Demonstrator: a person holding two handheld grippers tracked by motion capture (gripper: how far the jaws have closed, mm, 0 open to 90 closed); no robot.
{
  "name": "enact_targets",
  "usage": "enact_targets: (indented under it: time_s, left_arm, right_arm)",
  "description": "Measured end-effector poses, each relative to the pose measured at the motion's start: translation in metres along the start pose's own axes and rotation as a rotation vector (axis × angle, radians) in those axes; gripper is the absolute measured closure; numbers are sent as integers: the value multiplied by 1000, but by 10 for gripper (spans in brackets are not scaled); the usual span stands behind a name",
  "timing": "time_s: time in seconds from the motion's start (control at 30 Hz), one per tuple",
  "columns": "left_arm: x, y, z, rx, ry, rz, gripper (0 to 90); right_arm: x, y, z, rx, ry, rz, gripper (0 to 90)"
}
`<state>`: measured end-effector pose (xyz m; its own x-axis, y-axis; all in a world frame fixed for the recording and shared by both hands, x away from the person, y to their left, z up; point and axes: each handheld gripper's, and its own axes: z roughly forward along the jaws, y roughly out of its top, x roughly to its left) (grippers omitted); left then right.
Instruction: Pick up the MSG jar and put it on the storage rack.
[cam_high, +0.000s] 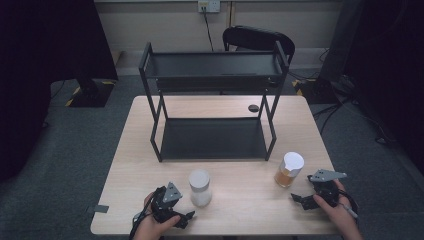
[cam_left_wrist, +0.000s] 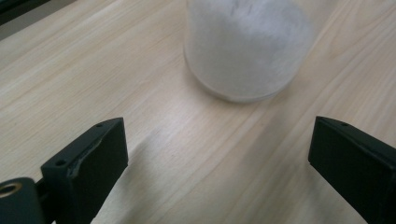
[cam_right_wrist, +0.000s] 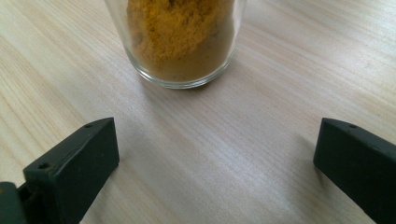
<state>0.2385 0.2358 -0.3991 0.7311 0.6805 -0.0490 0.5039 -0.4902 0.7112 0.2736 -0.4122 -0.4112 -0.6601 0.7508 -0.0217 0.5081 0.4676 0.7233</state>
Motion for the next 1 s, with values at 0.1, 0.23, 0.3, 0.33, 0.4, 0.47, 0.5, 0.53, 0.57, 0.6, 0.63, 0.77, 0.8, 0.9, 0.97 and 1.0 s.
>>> enact_targets:
  time_s: [0.1,0.23,0.3,0.33,0.4,0.47,0.5,0.53,0.57,0.6,0.63,0.77,0.8,0.9,0.97,1.0]
  left_arm:
    - [2,-1,-1,-14,-18,-7,38]
    - [4,-1,-1,-25,-37,-7,37]
    - [4,0,-1,-28,-45,-8,36]
    - [4,1,-1,-28,-45,-9,37]
    - [4,3,0,-29,-52,-5,36]
    - [4,3,-1,-43,-57,-15,36]
    - [4,3,0,-49,-60,-17,36]
    - [4,3,0,-54,-63,-22,34]
    - [3,4,0,-52,-63,-22,31]
    - [2,6,1,-47,-64,-14,31]
    - [2,7,1,-46,-68,-16,31]
    - [1,8,0,-75,-76,-31,31]
    - [1,8,0,-75,-76,-31,31]
    - [2,10,-1,-95,-80,-47,30]
    - [2,12,-2,-98,-80,-48,30]
    - [3,13,-2,-102,-82,-50,30]
  right_arm:
    - [0,0,0,0,0,0,0]
    - [0,0,0,0,0,0,0]
    - [0,0,0,0,0,0,0]
    - [0,0,0,0,0,0,0]
    - [0,0,0,0,0,0,0]
    - [0,0,0,0,0,0,0]
    - [0,0,0,0,0,0,0]
    - [0,0,0,0,0,0,0]
    - [0,0,0,0,0,0,0]
    - [0,0,0,0,0,0,0]
    - [0,0,0,0,0,0,0]
    - [0,0,0,0,0,0,0]
    - [0,0,0,0,0,0,0]
    - [0,0,0,0,0,0,0]
    - [0,0,0,0,0,0,0]
    - [0,0,0,0,0,0,0]
